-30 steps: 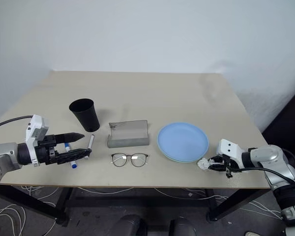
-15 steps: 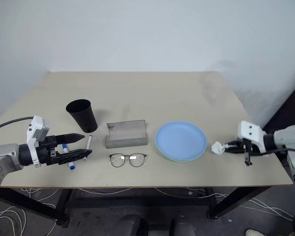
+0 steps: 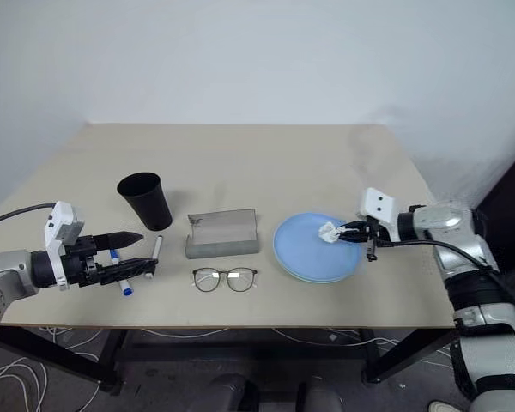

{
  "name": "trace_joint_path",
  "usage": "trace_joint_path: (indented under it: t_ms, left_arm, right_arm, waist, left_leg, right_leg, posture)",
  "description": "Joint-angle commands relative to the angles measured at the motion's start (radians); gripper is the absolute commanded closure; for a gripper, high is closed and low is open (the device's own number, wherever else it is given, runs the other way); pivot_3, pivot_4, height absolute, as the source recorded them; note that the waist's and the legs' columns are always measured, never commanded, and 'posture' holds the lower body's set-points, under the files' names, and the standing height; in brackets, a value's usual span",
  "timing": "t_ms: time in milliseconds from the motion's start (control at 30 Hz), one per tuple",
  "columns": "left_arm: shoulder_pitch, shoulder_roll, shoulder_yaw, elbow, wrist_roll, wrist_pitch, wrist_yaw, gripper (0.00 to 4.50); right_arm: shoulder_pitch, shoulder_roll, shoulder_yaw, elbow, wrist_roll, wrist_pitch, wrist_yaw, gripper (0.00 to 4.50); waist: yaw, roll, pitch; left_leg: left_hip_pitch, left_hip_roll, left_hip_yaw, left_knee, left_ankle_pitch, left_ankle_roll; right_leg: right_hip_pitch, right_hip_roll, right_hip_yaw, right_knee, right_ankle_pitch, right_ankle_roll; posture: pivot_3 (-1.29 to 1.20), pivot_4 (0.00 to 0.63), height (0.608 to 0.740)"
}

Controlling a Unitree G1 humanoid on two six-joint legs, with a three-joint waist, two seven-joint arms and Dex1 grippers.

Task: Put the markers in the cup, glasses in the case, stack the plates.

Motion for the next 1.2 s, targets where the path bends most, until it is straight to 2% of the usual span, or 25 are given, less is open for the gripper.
trace_joint_path:
  t_ms: [33,67,167,333,500,733,1000,1200]
  left_arm:
    - [-0.021,0.004,0.006,-0.009,0.009,-0.017,0.011,0.0]
    - [-0.021,0.004,0.007,-0.008,0.011,-0.017,0.012,0.0]
    - [-0.02,0.0,0.002,-0.01,0.014,-0.016,0.015,0.0]
    - [-0.036,-0.006,-0.01,-0.001,0.013,-0.013,0.016,0.0]
    - [-0.081,-0.011,-0.018,0.052,0.023,-0.029,0.015,0.0]
    - [-0.149,-0.018,-0.081,0.113,0.073,-0.084,-0.017,0.0]
    - [-0.281,-0.035,-0.269,0.212,0.177,-0.165,-0.13,0.0]
    - [-0.41,-0.085,-0.416,0.31,0.269,-0.255,-0.247,0.0]
  right_arm:
    - [-0.028,0.02,-0.001,0.044,-0.034,-0.019,-0.057,4.16]
    - [-0.029,0.024,0.0,0.052,-0.039,-0.021,-0.062,4.16]
    - [-0.032,0.04,-0.004,0.052,-0.033,0.0,-0.064,3.52]
    - [-0.023,0.036,-0.018,0.022,-0.011,0.038,-0.05,1.85]
    - [0.008,-0.015,-0.054,-0.066,0.04,0.067,0.01,0.05]
    - [0.013,-0.064,-0.103,-0.143,0.088,0.088,0.024,0.02]
    - [0.032,-0.059,-0.108,-0.227,0.122,0.126,0.027,0.02]
    - [0.064,-0.049,-0.107,-0.268,0.128,0.143,0.007,0.02]
  waist:
    - [0.0,0.0,0.0]
    - [0.002,0.0,0.0]
    - [0.002,0.0,0.0]
    - [0.0,0.0,0.0]
    - [0.0,0.0,0.0]
    - [0.0,0.0,0.0]
    - [0.005,0.0,0.0]
    - [0.008,0.0,0.0]
  left_leg:
    - [0.0,0.0,0.0,0.0,0.0,0.0]
    - [0.0,0.0,0.0,0.0,0.0,0.0]
    - [0.0,0.0,0.0,0.0,0.0,0.0]
    - [0.0,0.0,0.0,0.0,0.0,0.0]
    - [0.0,0.0,0.0,0.001,0.0,0.0]
    - [0.0,0.0,0.0,0.001,0.0,0.0]
    - [0.0,0.0,0.0,0.002,0.0,0.0]
    - [0.0,0.0,0.0,0.002,0.0,0.0]
  right_leg:
    - [0.0,0.0,0.0,0.0,0.0,0.0]
    - [0.0,0.0,0.0,0.0,0.0,0.0]
    - [0.0,0.0,0.0,0.0,0.0,0.0]
    - [0.0,0.001,0.0,0.001,0.0,0.0]
    - [0.001,0.001,0.0,0.001,0.0,0.0]
    - [0.001,0.002,0.0,0.001,0.0,0.0]
    - [0.001,0.001,0.0,0.001,0.0,0.0]
    - [0.001,0.002,0.0,0.001,0.0,0.0]
  posture:
    - [0.0,0.0,0.701]
    - [0.0,0.0,0.701]
    - [0.0,0.0,0.701]
    - [0.0,0.0,0.701]
    - [0.0,0.0,0.701]
    - [0.0,0.0,0.701]
    - [0.0,0.0,0.701]
    - [0.0,0.0,0.701]
